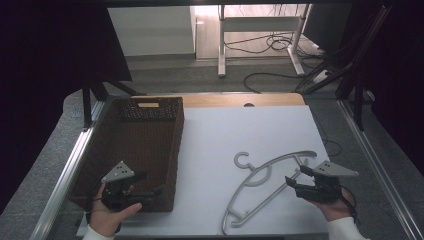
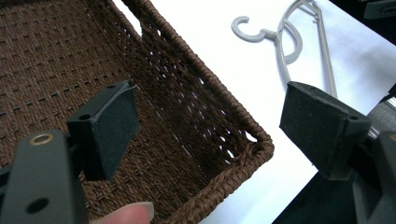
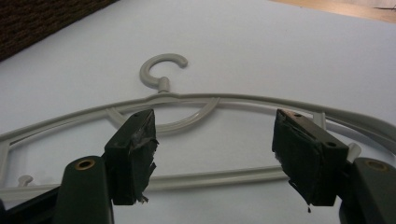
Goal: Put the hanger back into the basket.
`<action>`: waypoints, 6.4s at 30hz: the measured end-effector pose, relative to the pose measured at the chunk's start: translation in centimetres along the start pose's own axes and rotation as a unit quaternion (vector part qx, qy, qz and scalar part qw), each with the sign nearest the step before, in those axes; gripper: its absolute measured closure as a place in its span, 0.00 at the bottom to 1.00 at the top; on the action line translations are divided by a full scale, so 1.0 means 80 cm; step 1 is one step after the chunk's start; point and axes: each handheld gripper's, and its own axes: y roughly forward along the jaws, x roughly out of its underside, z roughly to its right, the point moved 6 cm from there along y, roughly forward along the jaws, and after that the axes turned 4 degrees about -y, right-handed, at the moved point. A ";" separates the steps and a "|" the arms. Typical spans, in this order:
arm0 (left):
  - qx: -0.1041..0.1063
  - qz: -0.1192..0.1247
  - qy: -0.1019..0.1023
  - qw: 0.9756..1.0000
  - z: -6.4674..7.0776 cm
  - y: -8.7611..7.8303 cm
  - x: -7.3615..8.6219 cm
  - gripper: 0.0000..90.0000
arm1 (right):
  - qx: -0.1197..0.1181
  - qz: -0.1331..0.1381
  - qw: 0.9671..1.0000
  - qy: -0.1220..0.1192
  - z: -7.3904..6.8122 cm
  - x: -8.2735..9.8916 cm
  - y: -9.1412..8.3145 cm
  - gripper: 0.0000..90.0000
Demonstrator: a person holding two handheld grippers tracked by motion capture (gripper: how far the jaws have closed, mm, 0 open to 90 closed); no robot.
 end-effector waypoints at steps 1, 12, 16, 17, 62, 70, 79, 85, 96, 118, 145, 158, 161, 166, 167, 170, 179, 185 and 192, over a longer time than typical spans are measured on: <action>0.001 -0.001 0.000 1.000 0.000 0.001 0.000 0.21 | 0.000 -0.001 1.000 0.000 0.001 0.001 0.000 0.34; 0.008 -0.005 0.008 1.000 0.008 0.006 -0.002 0.22 | 0.016 0.000 1.000 0.005 0.008 0.004 -0.006 0.34; 0.010 -0.008 0.010 1.000 0.009 0.007 -0.002 0.22 | 0.018 0.000 1.000 0.004 0.008 0.004 -0.006 0.34; 0.011 -0.009 0.008 1.000 0.009 0.007 -0.001 0.22 | 0.018 -0.001 1.000 0.004 0.008 0.004 -0.006 0.34; 0.132 -0.102 0.024 0.986 0.121 0.118 -0.032 0.38 | 0.028 0.002 1.000 0.004 0.010 0.003 -0.006 0.33; 0.124 -0.126 0.027 0.984 0.132 0.149 -0.031 0.41 | 0.029 0.002 1.000 0.003 0.010 0.003 -0.006 0.33; 0.124 -0.145 0.029 0.981 0.142 0.178 -0.030 0.43 | 0.033 -0.003 0.999 0.004 0.011 0.005 -0.005 0.32; 0.118 -0.161 0.023 0.980 0.145 0.202 -0.030 0.43 | 0.035 -0.007 0.999 0.002 0.012 0.007 -0.004 0.33; 0.089 -0.192 0.026 0.977 0.152 0.243 -0.028 0.46 | 0.038 -0.008 0.999 0.003 0.013 0.008 -0.003 0.32; 0.070 -0.214 0.036 0.974 0.157 0.277 -0.019 0.60 | 0.039 -0.011 0.999 0.006 0.014 0.009 -0.002 0.32; -0.001 -0.197 0.081 0.977 0.166 0.285 -0.012 0.87 | 0.047 -0.012 0.999 0.009 0.016 0.008 -0.002 0.32; 0.018 -0.201 0.057 0.978 0.161 0.285 -0.015 0.91 | 0.062 -0.008 0.998 0.019 0.022 0.009 -0.004 0.32; 0.026 -0.200 0.049 0.978 0.160 0.286 -0.017 0.91 | 0.064 -0.008 0.998 0.018 0.023 0.009 -0.005 0.32; 0.042 -0.190 0.034 0.980 0.158 0.282 -0.024 0.91 | 0.072 0.002 0.997 0.023 0.025 0.006 -0.009 0.32; 0.046 -0.186 0.030 0.981 0.156 0.281 -0.026 0.91 | 0.073 0.003 0.997 0.024 0.025 0.006 -0.010 0.32; 0.061 -0.171 0.016 0.983 0.152 0.273 -0.035 0.91 | 0.076 0.008 0.997 0.029 0.028 0.007 -0.013 0.32; 0.084 -0.139 -0.014 0.987 0.143 0.258 -0.052 0.91 | 0.091 0.037 0.994 0.042 0.037 0.004 -0.025 0.32; 0.098 -0.117 -0.026 0.988 0.138 0.244 -0.065 0.91 | 0.100 0.046 0.993 0.051 0.042 0.004 -0.031 0.32; 0.113 -0.089 -0.037 0.989 0.133 0.224 -0.087 0.92 | 0.110 0.055 0.991 0.054 0.046 0.004 -0.036 0.32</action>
